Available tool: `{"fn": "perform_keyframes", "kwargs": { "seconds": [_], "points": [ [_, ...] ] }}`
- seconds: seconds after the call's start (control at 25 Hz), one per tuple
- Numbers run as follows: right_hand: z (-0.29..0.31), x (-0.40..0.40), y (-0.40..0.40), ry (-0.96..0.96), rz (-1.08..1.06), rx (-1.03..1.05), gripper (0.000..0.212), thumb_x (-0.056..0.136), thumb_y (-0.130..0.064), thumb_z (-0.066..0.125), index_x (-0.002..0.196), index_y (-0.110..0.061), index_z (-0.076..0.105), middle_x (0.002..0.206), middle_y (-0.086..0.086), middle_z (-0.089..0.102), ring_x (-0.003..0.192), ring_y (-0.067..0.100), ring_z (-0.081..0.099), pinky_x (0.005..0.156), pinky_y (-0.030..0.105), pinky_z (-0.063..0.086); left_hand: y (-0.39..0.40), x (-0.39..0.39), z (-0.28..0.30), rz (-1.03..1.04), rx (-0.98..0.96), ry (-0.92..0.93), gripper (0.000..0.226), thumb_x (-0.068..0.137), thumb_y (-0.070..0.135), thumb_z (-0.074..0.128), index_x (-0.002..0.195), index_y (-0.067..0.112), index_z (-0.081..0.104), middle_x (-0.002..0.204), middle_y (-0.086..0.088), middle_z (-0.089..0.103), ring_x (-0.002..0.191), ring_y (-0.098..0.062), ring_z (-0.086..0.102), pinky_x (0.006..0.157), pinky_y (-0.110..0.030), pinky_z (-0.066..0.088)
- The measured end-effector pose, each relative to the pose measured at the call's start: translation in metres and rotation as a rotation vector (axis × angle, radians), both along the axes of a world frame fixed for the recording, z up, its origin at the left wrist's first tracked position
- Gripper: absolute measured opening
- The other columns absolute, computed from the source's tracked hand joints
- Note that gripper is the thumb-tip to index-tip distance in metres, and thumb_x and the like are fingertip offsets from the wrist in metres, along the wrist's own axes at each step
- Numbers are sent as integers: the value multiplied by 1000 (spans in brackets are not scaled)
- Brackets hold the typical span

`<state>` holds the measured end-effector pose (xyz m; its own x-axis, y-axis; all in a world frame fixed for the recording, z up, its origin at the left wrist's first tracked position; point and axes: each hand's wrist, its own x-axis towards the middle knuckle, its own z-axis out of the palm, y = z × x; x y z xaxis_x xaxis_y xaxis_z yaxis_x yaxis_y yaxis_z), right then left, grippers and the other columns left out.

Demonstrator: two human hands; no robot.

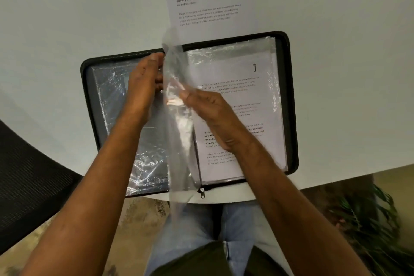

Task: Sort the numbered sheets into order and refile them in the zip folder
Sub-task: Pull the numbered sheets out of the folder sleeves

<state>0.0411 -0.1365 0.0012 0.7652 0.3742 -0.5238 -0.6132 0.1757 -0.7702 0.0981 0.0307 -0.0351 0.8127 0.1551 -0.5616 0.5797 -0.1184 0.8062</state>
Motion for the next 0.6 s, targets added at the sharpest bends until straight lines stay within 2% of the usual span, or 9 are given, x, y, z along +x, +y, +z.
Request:
{"fn": "perform_keyframes", "kwargs": {
  "seconds": [0.16, 0.2, 0.28, 0.36, 0.48, 0.6],
  "points": [
    [-11, -8, 32, -54, 185, -47, 38, 99, -38, 60, 135, -29, 64, 161, 1, 41, 150, 12, 34, 124, 48, 27, 21, 5, -9, 55, -135, 69, 57, 107, 56, 35, 134, 14, 63, 122, -9, 72, 91, -20, 73, 71, -34, 57],
    [-16, -12, 38, -82, 234, -99, 43, 96, -44, 63, 137, -33, 62, 164, -1, 37, 151, 9, 29, 125, 49, 23, 24, 9, -11, 68, -149, 101, 61, 107, 57, 34, 135, 10, 61, 117, -10, 72, 87, -17, 72, 69, -31, 57],
    [-28, -20, 49, -179, 350, -290, 55, 92, -56, 64, 143, -37, 56, 166, -5, 32, 153, 6, 19, 126, 50, 12, 31, 20, -8, 73, -163, 210, 62, 108, 57, 29, 132, 11, 62, 100, -3, 70, 78, -11, 70, 68, -26, 54],
    [-40, -28, 55, -315, 451, -503, 62, 91, -63, 59, 146, -37, 52, 166, -5, 31, 156, 12, 13, 127, 50, 5, 39, 21, -6, 38, -169, 233, 60, 107, 61, 23, 131, 21, 61, 112, 0, 71, 92, -15, 71, 80, -29, 55],
    [-53, -37, 54, -470, 523, -642, 54, 98, -50, 59, 148, -31, 52, 165, -3, 35, 157, 15, 13, 128, 44, 5, 45, 4, 3, -76, 0, 103, 62, 103, 69, 25, 136, 31, 60, 133, 9, 67, 121, -10, 62, 102, -29, 46],
    [-62, -38, 42, -600, 481, -668, 46, 98, -32, 63, 143, -22, 58, 158, 0, 46, 153, 18, 27, 127, 40, 19, 47, 2, 7, -261, 168, 32, 63, 98, 67, 48, 145, 27, 52, 143, 9, 58, 128, -8, 55, 104, -29, 42]
  ]
}}
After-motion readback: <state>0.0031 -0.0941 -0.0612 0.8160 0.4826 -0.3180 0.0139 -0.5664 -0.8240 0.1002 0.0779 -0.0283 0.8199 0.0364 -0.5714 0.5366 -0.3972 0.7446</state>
